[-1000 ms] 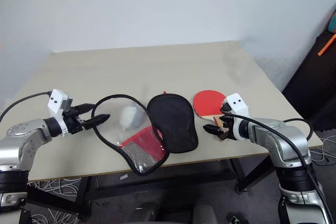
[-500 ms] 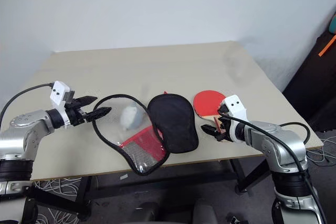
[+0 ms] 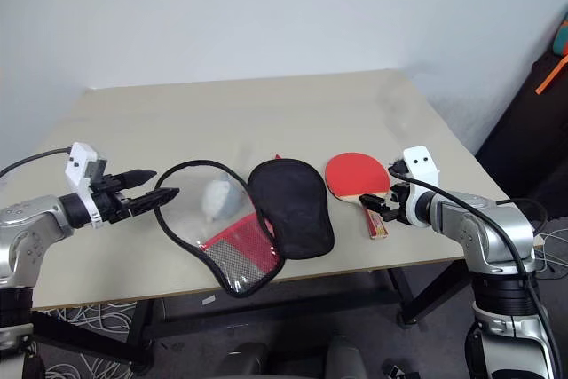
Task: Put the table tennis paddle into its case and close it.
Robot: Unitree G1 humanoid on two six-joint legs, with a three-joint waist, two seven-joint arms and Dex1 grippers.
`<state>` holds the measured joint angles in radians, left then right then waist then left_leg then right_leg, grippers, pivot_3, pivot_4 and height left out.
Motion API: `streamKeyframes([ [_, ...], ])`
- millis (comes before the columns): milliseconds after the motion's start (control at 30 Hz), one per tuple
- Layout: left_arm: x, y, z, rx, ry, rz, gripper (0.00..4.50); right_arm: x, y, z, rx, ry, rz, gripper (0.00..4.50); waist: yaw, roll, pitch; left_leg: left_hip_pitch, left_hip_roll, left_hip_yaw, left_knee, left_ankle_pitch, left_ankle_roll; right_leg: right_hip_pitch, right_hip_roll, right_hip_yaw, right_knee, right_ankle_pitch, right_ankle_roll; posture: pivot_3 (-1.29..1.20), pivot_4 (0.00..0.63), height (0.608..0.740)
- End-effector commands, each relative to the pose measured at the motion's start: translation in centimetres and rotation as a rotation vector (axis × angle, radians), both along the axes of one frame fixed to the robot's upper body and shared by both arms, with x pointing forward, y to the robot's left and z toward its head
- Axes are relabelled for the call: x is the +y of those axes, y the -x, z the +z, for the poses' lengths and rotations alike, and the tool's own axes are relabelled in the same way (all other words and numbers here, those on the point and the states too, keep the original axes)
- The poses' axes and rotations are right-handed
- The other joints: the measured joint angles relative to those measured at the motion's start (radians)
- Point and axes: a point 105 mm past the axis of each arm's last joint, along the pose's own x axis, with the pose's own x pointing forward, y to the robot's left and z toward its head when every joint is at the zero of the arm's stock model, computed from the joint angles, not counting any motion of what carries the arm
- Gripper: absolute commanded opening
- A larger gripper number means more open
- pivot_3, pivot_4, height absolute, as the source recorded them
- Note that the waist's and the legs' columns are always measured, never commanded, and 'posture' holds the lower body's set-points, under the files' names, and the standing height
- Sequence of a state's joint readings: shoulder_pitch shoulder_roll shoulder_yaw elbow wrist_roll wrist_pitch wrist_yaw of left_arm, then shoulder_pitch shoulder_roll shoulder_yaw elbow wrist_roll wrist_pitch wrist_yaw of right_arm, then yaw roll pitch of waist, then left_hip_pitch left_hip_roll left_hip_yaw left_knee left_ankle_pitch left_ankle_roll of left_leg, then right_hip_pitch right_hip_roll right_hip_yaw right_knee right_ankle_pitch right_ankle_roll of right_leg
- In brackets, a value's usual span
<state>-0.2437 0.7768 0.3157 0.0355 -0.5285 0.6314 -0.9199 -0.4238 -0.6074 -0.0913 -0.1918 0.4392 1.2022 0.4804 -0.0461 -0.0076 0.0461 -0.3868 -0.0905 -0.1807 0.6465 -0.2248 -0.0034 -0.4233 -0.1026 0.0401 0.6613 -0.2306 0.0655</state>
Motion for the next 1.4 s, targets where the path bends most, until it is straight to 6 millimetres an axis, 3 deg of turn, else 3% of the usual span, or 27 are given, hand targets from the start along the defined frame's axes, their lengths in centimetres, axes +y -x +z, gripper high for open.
streamKeyframes([
  [33,-0.1,0.7,1.2,-0.061,-0.023,-0.016,4.50,0.3,-0.6,0.2,-0.023,0.017,-0.007,4.49,0.001,0.000,0.000,0.000,0.000,0.000,0.000,0.000,0.000,0.000,0.000,0.000,0.000,0.000,0.000,0.00,0.000,0.698],
  [533,-0.9,1.6,0.2,-0.043,-0.093,-0.067,4.50,-0.3,-2.1,-4.1,0.056,0.019,-0.151,4.49,0.000,0.000,0.000,0.002,-0.002,0.001,0.000,0.000,0.000,0.001,0.000,0.001,0.000,0.002,-0.003,0.00,0.000,0.698],
  [633,-1.1,1.7,0.1,-0.041,-0.097,-0.075,4.50,-0.4,-2.0,-4.8,0.070,0.030,-0.171,3.95,0.000,0.000,0.000,0.005,-0.002,0.001,-0.001,0.000,0.000,0.004,0.000,0.001,-0.001,0.001,-0.002,0.00,0.000,0.698],
  [833,-1.4,1.9,-0.2,-0.034,-0.105,-0.082,4.50,-0.6,-1.5,-5.6,0.101,0.038,-0.208,1.84,0.001,0.000,0.000,0.012,-0.002,0.001,-0.002,-0.001,0.001,0.011,0.000,0.000,-0.003,-0.001,0.000,0.00,0.000,0.698],
  [900,-1.4,2.0,-0.3,-0.031,-0.107,-0.082,4.50,-0.5,-1.4,-5.7,0.105,0.039,-0.214,1.23,0.001,-0.001,-0.001,0.012,-0.002,0.000,-0.002,-0.002,0.001,0.013,0.000,0.000,-0.003,-0.001,0.001,0.00,0.000,0.698],
  [933,-1.5,2.0,-0.3,-0.030,-0.107,-0.082,4.50,-0.6,-1.4,-5.7,0.105,0.036,-0.228,1.17,0.001,-0.001,-0.001,0.012,-0.002,0.000,-0.002,-0.002,0.001,0.013,0.000,0.000,-0.003,-0.001,0.001,0.00,0.000,0.698],
  [1167,-1.4,1.7,-0.1,-0.031,-0.113,-0.078,4.50,0.3,-3.1,-2.2,-0.035,-0.025,-0.264,1.17,0.000,0.000,0.000,0.012,-0.002,0.000,-0.002,-0.002,0.001,0.012,0.001,0.000,-0.003,-0.001,0.001,0.00,0.000,0.698],
  [1300,-1.2,1.4,0.1,-0.035,-0.119,-0.075,4.50,3.9,-4.2,2.2,-0.159,-0.125,-0.197,1.17,-0.001,0.002,0.001,0.011,-0.002,0.001,-0.002,-0.002,0.001,0.010,0.000,0.001,-0.002,-0.001,0.001,0.00,0.000,0.698],
  [1400,-1.2,1.3,0.1,-0.035,-0.118,-0.075,4.50,6.4,-3.8,2.9,-0.155,-0.145,-0.138,1.17,-0.002,0.003,0.001,0.010,-0.002,0.002,-0.004,-0.002,0.001,0.007,0.001,0.002,-0.002,-0.001,0.001,0.00,0.000,0.698],
])
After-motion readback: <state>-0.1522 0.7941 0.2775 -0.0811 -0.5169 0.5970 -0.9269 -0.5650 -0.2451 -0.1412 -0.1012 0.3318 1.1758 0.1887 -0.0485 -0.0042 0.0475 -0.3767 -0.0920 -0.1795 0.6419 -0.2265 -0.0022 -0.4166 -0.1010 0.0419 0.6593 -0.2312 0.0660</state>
